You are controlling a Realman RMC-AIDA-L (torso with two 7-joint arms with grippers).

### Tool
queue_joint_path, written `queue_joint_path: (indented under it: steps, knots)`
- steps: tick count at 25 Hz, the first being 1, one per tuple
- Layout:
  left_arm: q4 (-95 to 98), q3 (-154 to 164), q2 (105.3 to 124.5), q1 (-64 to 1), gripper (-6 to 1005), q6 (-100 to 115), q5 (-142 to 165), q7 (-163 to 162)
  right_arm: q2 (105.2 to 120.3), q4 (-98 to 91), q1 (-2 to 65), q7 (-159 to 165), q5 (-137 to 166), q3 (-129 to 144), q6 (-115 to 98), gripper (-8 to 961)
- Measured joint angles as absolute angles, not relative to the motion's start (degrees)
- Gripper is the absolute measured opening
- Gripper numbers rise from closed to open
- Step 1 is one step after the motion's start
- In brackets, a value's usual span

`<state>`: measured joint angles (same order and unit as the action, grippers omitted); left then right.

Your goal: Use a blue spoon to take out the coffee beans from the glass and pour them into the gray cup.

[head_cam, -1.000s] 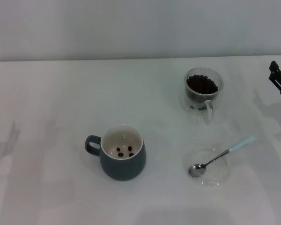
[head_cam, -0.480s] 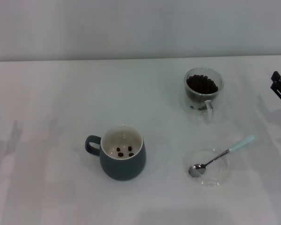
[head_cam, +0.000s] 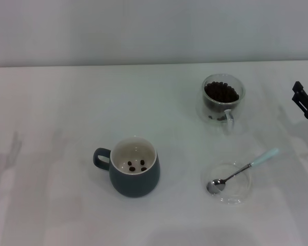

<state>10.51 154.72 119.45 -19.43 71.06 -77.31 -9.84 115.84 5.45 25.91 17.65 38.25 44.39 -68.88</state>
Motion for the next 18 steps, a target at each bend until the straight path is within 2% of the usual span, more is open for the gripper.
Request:
queue_joint_path:
  steps: [18]
  knots:
    - [10.9,155.08,119.66,-18.13,864,72.5,-77.28,-9.93,115.76,5.95,24.79,17.58,38.24,44.41,-72.58,850]
